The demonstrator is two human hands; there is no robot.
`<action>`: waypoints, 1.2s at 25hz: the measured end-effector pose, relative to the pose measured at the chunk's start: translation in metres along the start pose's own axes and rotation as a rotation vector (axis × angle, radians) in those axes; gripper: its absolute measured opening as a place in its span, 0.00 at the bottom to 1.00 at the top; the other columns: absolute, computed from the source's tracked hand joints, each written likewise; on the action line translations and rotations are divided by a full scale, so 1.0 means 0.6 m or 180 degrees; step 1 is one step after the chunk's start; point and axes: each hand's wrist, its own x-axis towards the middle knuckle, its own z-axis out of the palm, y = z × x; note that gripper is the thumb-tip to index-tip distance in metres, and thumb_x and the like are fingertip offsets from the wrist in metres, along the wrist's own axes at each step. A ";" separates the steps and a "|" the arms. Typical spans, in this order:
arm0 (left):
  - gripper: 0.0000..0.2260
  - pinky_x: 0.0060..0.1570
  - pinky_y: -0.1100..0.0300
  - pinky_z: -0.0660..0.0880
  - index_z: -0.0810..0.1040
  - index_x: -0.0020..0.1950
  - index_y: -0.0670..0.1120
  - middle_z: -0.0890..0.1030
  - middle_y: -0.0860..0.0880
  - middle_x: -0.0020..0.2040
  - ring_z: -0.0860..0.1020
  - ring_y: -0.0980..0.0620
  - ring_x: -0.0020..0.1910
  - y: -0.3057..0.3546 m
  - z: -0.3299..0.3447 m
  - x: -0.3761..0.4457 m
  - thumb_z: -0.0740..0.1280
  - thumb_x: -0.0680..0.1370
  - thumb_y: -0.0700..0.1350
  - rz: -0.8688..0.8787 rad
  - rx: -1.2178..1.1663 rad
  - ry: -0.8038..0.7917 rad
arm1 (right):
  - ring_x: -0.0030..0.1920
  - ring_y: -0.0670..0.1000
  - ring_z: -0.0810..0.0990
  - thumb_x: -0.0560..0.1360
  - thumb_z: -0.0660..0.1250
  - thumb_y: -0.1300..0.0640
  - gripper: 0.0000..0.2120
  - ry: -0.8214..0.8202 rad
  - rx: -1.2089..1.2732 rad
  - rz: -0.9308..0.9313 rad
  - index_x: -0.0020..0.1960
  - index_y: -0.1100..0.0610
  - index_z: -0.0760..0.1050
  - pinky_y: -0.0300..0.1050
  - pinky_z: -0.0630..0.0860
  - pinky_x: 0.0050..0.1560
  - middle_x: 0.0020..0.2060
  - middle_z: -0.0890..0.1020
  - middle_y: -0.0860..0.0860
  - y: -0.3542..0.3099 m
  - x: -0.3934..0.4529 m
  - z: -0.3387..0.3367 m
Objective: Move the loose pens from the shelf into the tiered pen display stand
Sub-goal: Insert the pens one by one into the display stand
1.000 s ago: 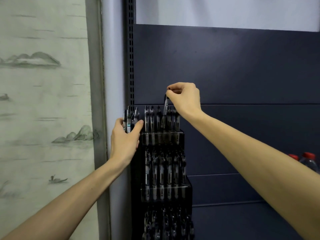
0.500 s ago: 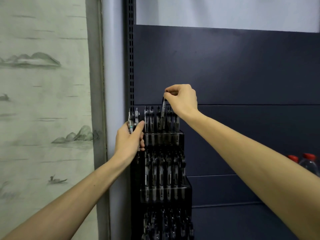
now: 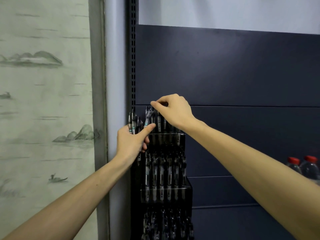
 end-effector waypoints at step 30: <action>0.06 0.30 0.53 0.67 0.76 0.47 0.49 0.73 0.53 0.29 0.69 0.51 0.27 -0.018 0.017 0.011 0.71 0.79 0.50 -0.0007 -0.0059 0.0228 | 0.52 0.46 0.84 0.76 0.74 0.48 0.12 0.0532 0.0553 0.0747 0.57 0.51 0.84 0.48 0.81 0.56 0.48 0.86 0.45 0.066 0.038 -0.031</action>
